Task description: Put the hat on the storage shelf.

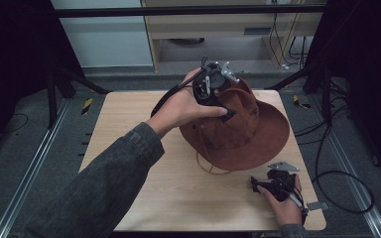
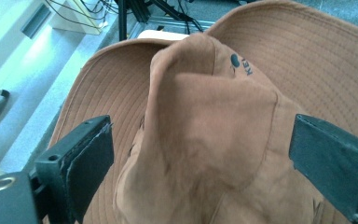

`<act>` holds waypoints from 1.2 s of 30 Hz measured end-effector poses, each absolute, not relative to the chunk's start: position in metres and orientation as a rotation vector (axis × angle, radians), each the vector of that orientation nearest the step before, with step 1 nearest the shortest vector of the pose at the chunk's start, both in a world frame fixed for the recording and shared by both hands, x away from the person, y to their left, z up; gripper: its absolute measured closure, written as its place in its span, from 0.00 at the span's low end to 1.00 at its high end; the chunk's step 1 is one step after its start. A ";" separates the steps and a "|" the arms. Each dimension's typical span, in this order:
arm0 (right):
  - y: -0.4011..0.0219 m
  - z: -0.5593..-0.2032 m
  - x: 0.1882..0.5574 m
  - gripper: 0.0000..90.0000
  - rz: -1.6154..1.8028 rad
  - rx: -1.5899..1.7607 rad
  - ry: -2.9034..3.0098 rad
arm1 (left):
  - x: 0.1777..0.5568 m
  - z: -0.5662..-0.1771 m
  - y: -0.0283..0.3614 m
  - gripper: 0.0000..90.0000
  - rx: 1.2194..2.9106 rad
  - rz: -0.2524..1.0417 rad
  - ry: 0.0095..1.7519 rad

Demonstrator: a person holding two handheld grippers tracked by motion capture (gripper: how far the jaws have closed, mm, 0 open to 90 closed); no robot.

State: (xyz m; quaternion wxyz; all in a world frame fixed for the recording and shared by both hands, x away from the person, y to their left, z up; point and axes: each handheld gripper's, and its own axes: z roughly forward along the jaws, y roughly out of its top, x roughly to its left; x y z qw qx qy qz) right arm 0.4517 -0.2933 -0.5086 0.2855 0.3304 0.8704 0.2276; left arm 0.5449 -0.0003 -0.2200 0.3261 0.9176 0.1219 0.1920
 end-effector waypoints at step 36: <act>-0.291 -0.510 0.449 0.01 0.613 0.916 2.321 | 0.522 -0.210 0.084 0.05 2.229 0.526 0.403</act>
